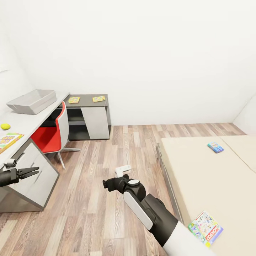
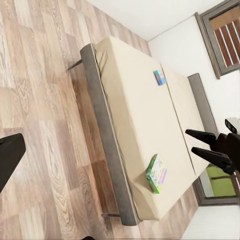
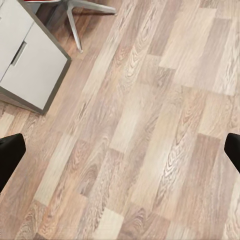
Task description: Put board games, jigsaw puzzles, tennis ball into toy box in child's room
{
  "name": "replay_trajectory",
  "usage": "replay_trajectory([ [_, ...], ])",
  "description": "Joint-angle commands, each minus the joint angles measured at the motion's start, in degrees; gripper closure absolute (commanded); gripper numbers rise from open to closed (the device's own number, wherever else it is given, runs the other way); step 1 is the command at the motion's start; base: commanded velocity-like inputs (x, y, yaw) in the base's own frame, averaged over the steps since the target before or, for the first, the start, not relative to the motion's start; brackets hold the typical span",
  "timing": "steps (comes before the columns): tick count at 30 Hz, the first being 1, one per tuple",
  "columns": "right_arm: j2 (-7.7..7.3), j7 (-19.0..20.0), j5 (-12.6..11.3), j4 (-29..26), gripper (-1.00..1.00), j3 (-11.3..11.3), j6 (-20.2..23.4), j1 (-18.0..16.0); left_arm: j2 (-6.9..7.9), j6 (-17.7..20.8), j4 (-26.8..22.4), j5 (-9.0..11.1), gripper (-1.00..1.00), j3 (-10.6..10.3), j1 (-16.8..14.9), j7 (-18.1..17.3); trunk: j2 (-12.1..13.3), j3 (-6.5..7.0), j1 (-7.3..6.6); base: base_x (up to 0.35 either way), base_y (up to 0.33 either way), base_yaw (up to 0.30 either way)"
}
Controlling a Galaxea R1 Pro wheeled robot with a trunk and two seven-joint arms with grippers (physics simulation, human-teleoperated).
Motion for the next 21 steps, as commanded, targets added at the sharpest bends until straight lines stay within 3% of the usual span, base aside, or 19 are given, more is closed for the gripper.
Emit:
replay_trajectory([
  [1, 0.01, -0.59, -0.62, -0.03, -1.0, 0.13, 0.09, -0.08, 0.03, 0.61, 0.01, 0.05, -1.0, 0.0, -0.01, -0.2, -0.11, -0.11, 0.03, 0.0, 0.267, -0.272],
  [21, 0.01, -0.58, -0.65, -0.02, -1.0, 0.12, 0.06, -0.07, 0.03, 0.61, 0.0, 0.05, -1.0, 0.04, -0.01, -0.2, -0.11, -0.11, 0.03, 0.0, 0.279, -0.284],
])
